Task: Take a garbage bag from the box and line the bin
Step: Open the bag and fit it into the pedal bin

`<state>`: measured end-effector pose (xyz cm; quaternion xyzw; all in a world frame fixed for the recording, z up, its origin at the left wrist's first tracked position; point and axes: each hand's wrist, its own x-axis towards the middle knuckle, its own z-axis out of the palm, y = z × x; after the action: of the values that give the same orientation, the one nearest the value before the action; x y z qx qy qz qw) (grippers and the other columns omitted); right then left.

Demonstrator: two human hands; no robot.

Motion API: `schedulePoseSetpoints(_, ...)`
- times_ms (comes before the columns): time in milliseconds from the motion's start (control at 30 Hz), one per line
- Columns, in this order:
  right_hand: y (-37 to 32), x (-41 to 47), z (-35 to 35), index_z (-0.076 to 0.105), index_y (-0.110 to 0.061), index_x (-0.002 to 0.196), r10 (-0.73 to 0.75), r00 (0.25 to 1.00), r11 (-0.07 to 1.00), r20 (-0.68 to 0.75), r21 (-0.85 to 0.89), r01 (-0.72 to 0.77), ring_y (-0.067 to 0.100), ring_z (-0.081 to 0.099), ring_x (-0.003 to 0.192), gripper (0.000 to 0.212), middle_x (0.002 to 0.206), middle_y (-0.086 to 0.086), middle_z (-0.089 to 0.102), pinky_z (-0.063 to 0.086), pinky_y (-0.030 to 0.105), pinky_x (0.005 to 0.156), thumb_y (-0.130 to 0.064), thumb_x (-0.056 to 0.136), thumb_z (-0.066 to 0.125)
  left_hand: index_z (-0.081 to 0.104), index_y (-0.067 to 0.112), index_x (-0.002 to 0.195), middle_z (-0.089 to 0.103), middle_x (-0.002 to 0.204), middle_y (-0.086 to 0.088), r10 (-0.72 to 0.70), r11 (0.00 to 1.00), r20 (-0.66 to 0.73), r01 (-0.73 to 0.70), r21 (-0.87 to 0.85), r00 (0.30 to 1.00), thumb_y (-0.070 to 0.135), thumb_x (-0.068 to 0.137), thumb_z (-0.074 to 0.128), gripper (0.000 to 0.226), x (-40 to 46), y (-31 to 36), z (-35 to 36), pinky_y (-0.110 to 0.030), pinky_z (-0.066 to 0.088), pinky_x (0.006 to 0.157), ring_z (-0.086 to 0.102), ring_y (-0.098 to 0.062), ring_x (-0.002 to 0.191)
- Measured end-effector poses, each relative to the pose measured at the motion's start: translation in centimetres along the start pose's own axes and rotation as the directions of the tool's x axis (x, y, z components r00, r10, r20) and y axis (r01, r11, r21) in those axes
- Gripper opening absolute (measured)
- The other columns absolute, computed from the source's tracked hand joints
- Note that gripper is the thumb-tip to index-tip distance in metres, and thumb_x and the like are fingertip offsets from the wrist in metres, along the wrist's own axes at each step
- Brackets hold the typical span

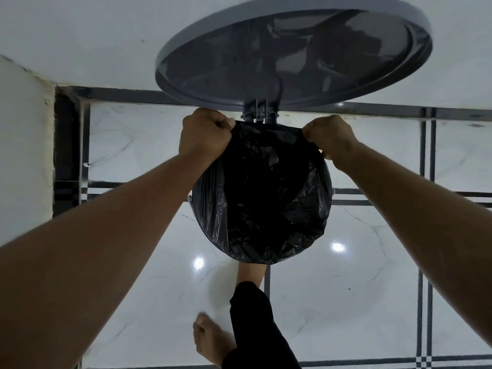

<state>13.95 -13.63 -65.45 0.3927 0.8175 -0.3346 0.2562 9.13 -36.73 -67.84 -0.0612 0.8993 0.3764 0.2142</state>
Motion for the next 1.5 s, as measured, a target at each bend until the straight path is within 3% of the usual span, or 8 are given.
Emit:
schedulePoseSetpoints(167, -0.1, 0.4, -0.2, 0.055, -0.014, 0.088, 0.118, 0.973, 0.935, 0.199, 0.309, -0.176, 0.013, 0.034, 0.058, 0.014, 0.082, 0.003, 0.044, 0.027, 0.023, 0.043, -0.005, 0.094, 0.048, 0.070, 0.007, 0.082, 0.073, 0.088, -0.003, -0.302, 0.925, 0.167, 0.331, -0.186, 0.939, 0.028, 0.090, 0.073, 0.022, 2.5, 0.7, 0.5, -0.032, 0.058, 0.085, 0.071, -0.019, 0.089)
schedulePoseSetpoints(267, 0.2, 0.9, -0.8, 0.055, -0.013, 0.081, 0.138, 0.954, 0.880, 0.267, 0.408, -0.242, 0.009, 0.040, 0.047, 0.022, 0.072, -0.002, 0.046, 0.027, 0.014, 0.030, -0.004, 0.100, 0.047, 0.073, 0.002, 0.107, 0.076, 0.110, -0.007, -0.329, 0.878, 0.276, 0.401, -0.263, 0.903, 0.016, 0.092, 0.069, 0.021, 2.8, 0.8, 0.2, -0.037, 0.059, 0.089, 0.072, -0.017, 0.090)
schedulePoseSetpoints(633, 0.8, 2.2, -0.6, 0.059, -0.015, 0.089, 0.168, 0.959, 0.944, 0.228, 0.243, -0.223, 0.012, 0.028, 0.056, 0.007, 0.085, 0.004, 0.043, 0.021, 0.023, 0.046, -0.012, 0.092, 0.053, 0.080, 0.018, 0.106, 0.078, 0.092, 0.005, -0.148, 0.883, 0.404, 0.305, -0.357, 0.903, 0.047, 0.085, 0.080, 0.037, 0.6, -0.4, -1.8, -0.026, 0.059, 0.072, 0.074, -0.011, 0.082)
schedulePoseSetpoints(733, 0.8, 2.9, -0.9, 0.059, -0.016, 0.083, 0.164, 0.939, 0.949, 0.301, 0.213, -0.234, 0.010, 0.030, 0.055, 0.015, 0.083, 0.001, 0.045, 0.022, 0.021, 0.045, -0.011, 0.094, 0.050, 0.081, 0.012, 0.107, 0.080, 0.099, -0.003, -0.096, 0.892, 0.375, 0.247, -0.378, 0.922, 0.029, 0.082, 0.085, 0.030, 0.4, -0.6, -2.1, -0.026, 0.059, 0.071, 0.076, -0.011, 0.084)
schedulePoseSetpoints(1000, 2.6, 4.5, -1.9, 0.070, -0.012, 0.094, 0.069, 0.850, 0.894, 0.522, 0.345, -0.284, 0.018, 0.062, 0.086, 0.014, 0.089, 0.000, 0.068, 0.048, 0.035, 0.087, -0.015, 0.100, 0.057, 0.076, 0.008, 0.109, 0.077, 0.103, -0.005, -0.310, 0.862, 0.430, 0.442, -0.249, 0.848, 0.031, 0.088, 0.081, 0.032, 2.2, 0.6, -1.5, -0.043, 0.059, 0.094, 0.069, -0.019, 0.087)
schedulePoseSetpoints(1133, 3.9, 5.0, -1.7, 0.075, -0.014, 0.092, -0.061, 0.810, 0.893, 0.583, 0.394, -0.216, 0.015, 0.069, 0.081, 0.023, 0.090, -0.001, 0.072, 0.054, 0.032, 0.085, -0.009, 0.101, 0.053, 0.075, 0.008, 0.112, 0.072, 0.096, -0.002, -0.329, 0.848, 0.470, 0.475, -0.235, 0.819, 0.034, 0.092, 0.076, 0.033, 2.4, 0.6, -1.5, -0.041, 0.059, 0.091, 0.067, -0.019, 0.084)
schedulePoseSetpoints(1267, 4.7, 4.8, -0.9, 0.073, -0.018, 0.077, -0.157, 0.827, 0.896, 0.539, 0.429, -0.110, 0.018, 0.060, 0.072, 0.042, 0.079, -0.001, 0.067, 0.050, 0.028, 0.065, 0.008, 0.088, 0.043, 0.076, 0.010, 0.105, 0.073, 0.097, -0.002, -0.313, 0.822, 0.486, 0.489, -0.292, 0.816, 0.034, 0.090, 0.078, 0.029, 2.2, 0.2, -1.4, -0.034, 0.059, 0.075, 0.068, -0.017, 0.079)
schedulePoseSetpoints(1500, 6.0, 2.8, 0.9, 0.075, -0.012, 0.081, -0.175, 0.936, 0.785, 0.305, 0.617, -0.054, 0.012, 0.069, 0.063, 0.027, 0.072, 0.001, 0.072, 0.059, 0.024, 0.059, 0.003, 0.096, 0.059, 0.079, 0.016, 0.104, 0.079, 0.104, -0.003, -0.194, 0.861, 0.323, 0.319, -0.397, 0.926, 0.043, 0.092, 0.074, 0.030, 0.9, -1.3, -0.8, -0.037, 0.059, 0.096, 0.076, -0.020, 0.099)
